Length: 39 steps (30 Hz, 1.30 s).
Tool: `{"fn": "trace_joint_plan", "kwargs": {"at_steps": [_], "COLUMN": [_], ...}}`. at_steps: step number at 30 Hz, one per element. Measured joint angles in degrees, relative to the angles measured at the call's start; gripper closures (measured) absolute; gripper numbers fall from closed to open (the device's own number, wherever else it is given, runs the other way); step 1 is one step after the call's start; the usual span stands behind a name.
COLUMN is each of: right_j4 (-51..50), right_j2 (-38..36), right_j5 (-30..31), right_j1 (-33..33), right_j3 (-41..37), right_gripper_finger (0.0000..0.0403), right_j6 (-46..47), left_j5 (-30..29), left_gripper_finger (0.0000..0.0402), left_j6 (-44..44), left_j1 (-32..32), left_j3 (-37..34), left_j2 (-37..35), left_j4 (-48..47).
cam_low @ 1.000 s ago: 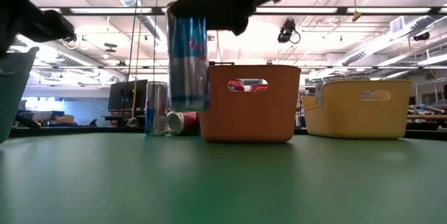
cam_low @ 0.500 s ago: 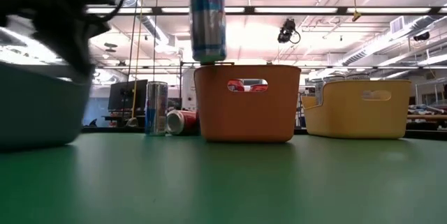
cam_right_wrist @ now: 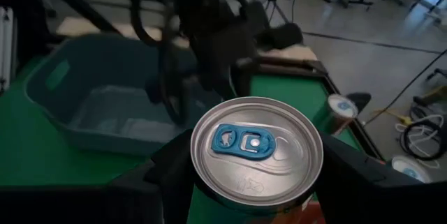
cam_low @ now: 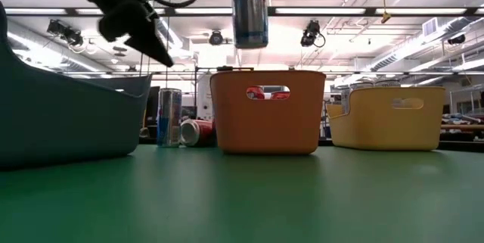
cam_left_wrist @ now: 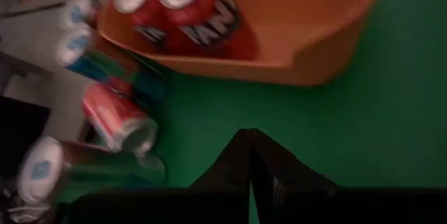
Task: Sort soda cans
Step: Put the blue soda can into the blue bin
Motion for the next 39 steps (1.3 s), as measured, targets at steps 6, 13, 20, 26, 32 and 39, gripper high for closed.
{"fn": "trace_joint_plan", "kwargs": {"at_steps": [6,13,20,26,32,39], "right_j4": [8.20,23.78,21.90,13.40,12.66,11.51], "right_j2": [2.40,9.25,22.40,33.46,38.90,42.20], "right_j5": [-3.44,-11.82,-17.94,-21.67,-22.28,-24.54], "right_j1": [-1.46,-3.77,-4.93,-6.64,-8.59,-10.10], "right_j3": [0.00,0.70,15.81,30.04,32.99,32.98], "right_gripper_finger": [0.0174,0.0175,0.0175,0.0175,0.0175,0.0175], "right_j6": [0.01,-0.75,-2.67,-3.40,-2.01,1.80], "left_j5": [-0.01,0.10,0.16,-0.11,-0.47,-0.93], "left_gripper_finger": [0.0396,0.0396,0.0396,0.0396,0.0396,0.0396], "left_j6": [1.64,-0.50,-1.76,-1.78,-1.56,-1.45], "left_j1": [1.76,0.25,-0.66,-0.63,-0.63,-0.63], "left_j3": [0.00,-0.69,-0.81,-0.83,-0.83,-0.85], "left_j2": [-7.05,-23.99,-31.66,-32.05,-32.11,-32.56], "left_j4": [-0.57,-1.60,-6.10,-8.74,-8.86,-9.42]}}
